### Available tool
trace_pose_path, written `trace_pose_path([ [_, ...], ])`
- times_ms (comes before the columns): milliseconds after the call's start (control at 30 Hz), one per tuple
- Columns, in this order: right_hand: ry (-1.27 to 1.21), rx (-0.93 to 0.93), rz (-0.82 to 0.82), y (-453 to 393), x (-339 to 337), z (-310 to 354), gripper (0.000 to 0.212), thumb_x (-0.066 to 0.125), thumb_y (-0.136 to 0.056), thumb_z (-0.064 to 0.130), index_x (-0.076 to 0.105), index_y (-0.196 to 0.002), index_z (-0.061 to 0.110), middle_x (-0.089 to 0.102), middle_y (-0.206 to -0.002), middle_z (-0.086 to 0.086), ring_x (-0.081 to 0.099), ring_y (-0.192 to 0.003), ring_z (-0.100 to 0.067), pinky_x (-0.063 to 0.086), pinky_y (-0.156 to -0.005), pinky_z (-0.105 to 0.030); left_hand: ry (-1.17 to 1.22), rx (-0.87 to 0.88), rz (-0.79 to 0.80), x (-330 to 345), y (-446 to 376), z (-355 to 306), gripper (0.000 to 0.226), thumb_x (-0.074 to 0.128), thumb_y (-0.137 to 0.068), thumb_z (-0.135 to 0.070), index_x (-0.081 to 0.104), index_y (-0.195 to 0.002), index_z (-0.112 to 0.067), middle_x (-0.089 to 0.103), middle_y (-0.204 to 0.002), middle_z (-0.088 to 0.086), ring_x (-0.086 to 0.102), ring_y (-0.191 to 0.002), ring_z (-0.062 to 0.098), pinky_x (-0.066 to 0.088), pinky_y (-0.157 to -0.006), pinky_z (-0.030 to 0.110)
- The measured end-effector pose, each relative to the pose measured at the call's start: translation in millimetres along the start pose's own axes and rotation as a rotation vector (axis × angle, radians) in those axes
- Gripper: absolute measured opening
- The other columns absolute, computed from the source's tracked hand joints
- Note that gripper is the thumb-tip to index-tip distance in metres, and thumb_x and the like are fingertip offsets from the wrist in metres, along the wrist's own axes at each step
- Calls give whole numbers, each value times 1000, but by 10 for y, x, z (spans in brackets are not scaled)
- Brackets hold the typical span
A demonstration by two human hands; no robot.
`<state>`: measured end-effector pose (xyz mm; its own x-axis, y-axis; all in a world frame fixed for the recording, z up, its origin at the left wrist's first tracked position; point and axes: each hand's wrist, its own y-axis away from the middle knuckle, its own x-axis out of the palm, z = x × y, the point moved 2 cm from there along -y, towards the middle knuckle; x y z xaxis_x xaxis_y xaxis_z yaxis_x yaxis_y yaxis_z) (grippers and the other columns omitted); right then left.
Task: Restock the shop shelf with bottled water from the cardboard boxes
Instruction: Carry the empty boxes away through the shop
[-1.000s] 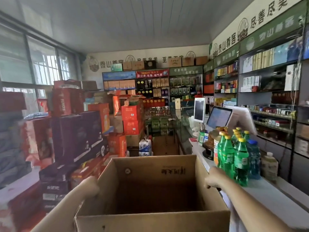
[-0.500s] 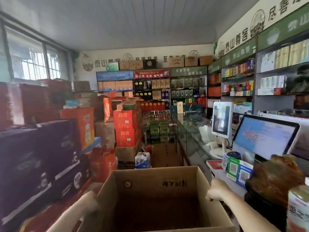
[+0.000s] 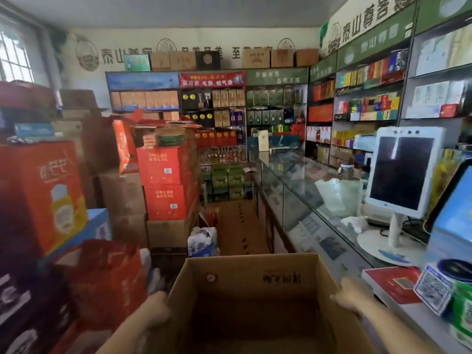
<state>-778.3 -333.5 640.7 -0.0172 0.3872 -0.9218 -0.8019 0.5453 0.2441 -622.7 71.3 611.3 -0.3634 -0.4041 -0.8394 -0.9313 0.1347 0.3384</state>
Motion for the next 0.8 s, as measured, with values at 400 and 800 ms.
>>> trace_pose_path([
  [400,102,57,112,-3183,243,613,40,44,-101,25,35,-137,10,53,-126,-1,51,-124,-16,47,-79,-18,93,-85,192,177,-2833,-886,14,50,-91,-16,48,-105,-16,54,-86,-3,58,-73,7,49,-55,16],
  [800,48,133,223,-6447,757,1048,22,54,-89,17,63,-107,8,63,-96,-6,60,-90,-17,52,-83,-30,181,-232,322,312,-5597,-1344,36,57,-75,-29,63,-107,-14,67,-101,4,68,-86,17,58,-67,29],
])
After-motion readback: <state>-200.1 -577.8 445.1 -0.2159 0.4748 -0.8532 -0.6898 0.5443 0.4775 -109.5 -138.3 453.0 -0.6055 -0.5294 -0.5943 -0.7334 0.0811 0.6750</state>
